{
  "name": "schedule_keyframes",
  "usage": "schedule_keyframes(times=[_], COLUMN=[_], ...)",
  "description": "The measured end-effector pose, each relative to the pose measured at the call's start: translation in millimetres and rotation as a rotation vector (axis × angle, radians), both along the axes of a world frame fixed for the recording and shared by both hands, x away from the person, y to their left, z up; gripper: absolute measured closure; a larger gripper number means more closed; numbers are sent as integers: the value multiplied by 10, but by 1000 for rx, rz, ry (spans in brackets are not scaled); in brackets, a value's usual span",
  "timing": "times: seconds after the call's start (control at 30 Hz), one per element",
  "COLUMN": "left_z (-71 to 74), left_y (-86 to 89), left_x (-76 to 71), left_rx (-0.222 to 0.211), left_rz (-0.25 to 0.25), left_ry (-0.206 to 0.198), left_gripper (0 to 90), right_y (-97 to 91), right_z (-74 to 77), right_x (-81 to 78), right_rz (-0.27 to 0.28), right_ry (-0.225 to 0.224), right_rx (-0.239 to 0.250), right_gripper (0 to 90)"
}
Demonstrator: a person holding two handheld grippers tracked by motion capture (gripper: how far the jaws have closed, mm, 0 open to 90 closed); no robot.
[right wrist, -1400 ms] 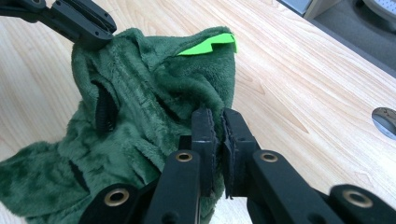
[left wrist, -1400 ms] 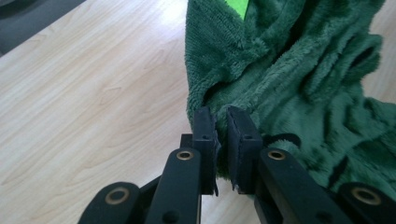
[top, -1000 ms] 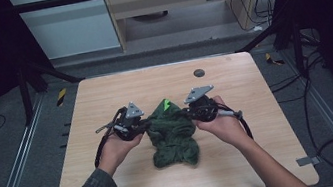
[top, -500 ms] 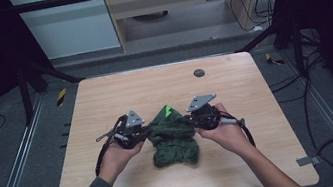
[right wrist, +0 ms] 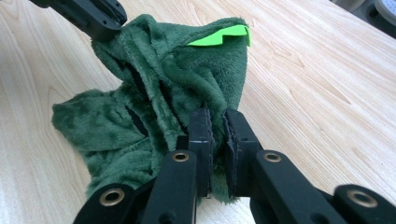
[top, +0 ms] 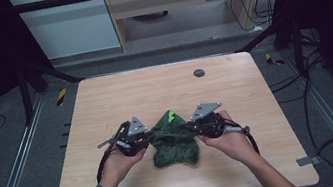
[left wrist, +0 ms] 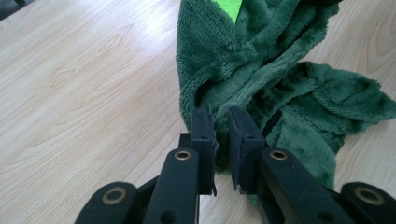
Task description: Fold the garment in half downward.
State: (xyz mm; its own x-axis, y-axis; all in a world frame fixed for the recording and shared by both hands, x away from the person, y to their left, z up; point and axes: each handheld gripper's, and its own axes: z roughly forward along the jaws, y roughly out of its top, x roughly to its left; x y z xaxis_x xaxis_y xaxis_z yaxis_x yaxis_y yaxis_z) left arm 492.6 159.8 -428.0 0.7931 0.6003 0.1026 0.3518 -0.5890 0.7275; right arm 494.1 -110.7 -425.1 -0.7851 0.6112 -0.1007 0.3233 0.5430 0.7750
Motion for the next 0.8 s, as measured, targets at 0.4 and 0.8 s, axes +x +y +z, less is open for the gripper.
schedule_keyframes(times=[0.4, 0.8], left_z=[-59, -193], left_y=[21, 10], left_x=[-115, -218], left_rx=[-24, -22], left_rz=[-4, -8], left_ry=[3, 17], left_gripper=[807, 789], right_y=[-15, -29], right_z=[-46, -124], right_x=[-118, -215], right_rz=[18, 31], right_ry=[2, 14], right_rx=[6, 5], right_gripper=[813, 806])
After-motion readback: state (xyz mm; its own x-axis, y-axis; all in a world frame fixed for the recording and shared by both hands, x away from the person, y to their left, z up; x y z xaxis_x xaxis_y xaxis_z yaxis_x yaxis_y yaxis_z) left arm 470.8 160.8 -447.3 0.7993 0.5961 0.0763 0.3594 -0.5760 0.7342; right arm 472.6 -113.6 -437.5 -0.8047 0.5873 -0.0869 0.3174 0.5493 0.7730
